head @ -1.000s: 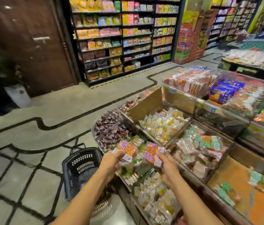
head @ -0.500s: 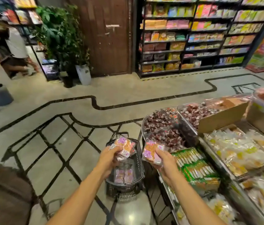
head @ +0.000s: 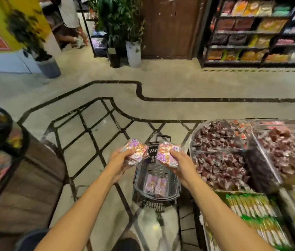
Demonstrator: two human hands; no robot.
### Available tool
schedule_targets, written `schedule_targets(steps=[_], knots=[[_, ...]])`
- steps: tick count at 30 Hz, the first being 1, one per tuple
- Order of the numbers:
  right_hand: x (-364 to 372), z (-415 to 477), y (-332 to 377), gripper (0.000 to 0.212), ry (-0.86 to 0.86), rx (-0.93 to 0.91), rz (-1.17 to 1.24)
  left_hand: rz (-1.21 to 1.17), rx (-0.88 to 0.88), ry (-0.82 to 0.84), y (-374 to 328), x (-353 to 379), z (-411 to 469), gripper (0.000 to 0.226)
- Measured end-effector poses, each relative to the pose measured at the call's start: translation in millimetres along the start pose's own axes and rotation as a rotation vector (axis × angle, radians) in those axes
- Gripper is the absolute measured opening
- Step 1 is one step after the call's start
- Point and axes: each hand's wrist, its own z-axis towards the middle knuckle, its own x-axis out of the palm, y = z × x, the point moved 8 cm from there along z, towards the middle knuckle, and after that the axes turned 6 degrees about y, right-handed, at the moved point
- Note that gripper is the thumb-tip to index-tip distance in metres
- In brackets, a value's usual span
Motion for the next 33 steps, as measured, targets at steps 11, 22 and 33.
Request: schedule_targets(steps=[11, 22, 33], knots=[[2.6, 104.6, -5.7, 0.031, -0.092, 0.084, 0.020, -0.006, -0.162, 0.047, 8.0, -19.1, 135.1, 0.028], [-32.4, 193.1, -53.9, 0.030, -0.302, 0.156, 0.016, 0.209, -0.325, 0.096, 34.2, -33.1, 284.1, 0.047], [-150.9, 301.9, -244.5, 0.053, -0.424, 0.354, -0.023, 0.414, -0.531, -0.008, 236.6, -63.9, 415.0, 0.057]])
